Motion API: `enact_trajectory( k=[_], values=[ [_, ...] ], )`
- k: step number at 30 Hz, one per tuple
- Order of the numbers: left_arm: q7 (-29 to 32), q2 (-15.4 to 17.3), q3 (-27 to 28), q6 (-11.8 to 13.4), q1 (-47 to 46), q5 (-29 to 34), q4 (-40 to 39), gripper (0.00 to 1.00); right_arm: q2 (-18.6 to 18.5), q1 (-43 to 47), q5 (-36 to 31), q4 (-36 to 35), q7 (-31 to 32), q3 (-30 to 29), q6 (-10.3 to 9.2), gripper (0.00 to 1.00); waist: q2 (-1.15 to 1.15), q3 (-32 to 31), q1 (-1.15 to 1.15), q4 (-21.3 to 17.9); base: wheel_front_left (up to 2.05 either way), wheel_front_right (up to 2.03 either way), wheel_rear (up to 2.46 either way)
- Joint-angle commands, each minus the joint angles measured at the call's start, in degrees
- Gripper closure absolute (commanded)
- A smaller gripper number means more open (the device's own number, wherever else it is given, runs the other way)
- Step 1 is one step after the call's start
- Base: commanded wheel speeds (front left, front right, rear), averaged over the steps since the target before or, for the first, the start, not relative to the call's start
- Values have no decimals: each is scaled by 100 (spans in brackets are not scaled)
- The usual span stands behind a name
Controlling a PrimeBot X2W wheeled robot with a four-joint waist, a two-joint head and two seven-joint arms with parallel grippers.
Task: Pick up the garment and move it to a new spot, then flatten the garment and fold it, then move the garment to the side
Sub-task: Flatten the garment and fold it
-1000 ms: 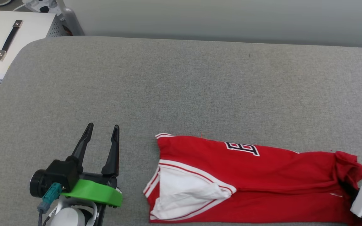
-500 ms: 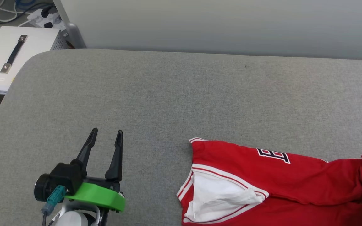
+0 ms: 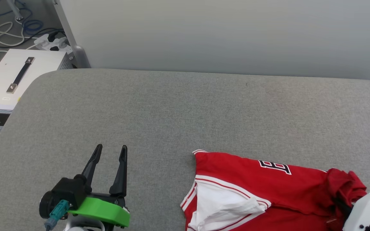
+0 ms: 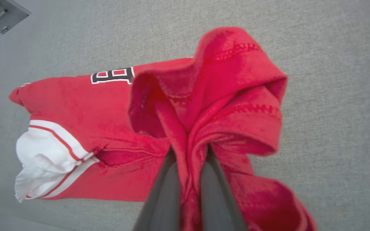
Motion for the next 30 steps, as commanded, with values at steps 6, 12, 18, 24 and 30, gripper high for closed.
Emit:
enact_trajectory(
  k=[6,12,18,24,30],
  values=[
    [-33,-13,46,-16,103,-59,-31,0,631,-14,235,-484,228,417,-5,100,0,-6,0,78,0,0,0],
    [-33,30,66,-16,60,-95,-20,0,846,-202,733,-542,188,945,-5,100,0,26,0,181,0,0,0],
    [-33,49,56,-16,19,-119,-3,0,853,-426,1613,-27,-475,1646,-5,100,0,74,0,328,0,0,0],
    [-33,61,51,-16,-7,-123,2,0,854,-750,1928,637,-1111,2230,-5,100,0,116,0,461,0,0,0],
    [-33,68,27,-16,-49,-134,14,0,855,-1130,2063,1463,-1608,2606,-5,100,0,194,0,573,0,0,0]
  ],
)
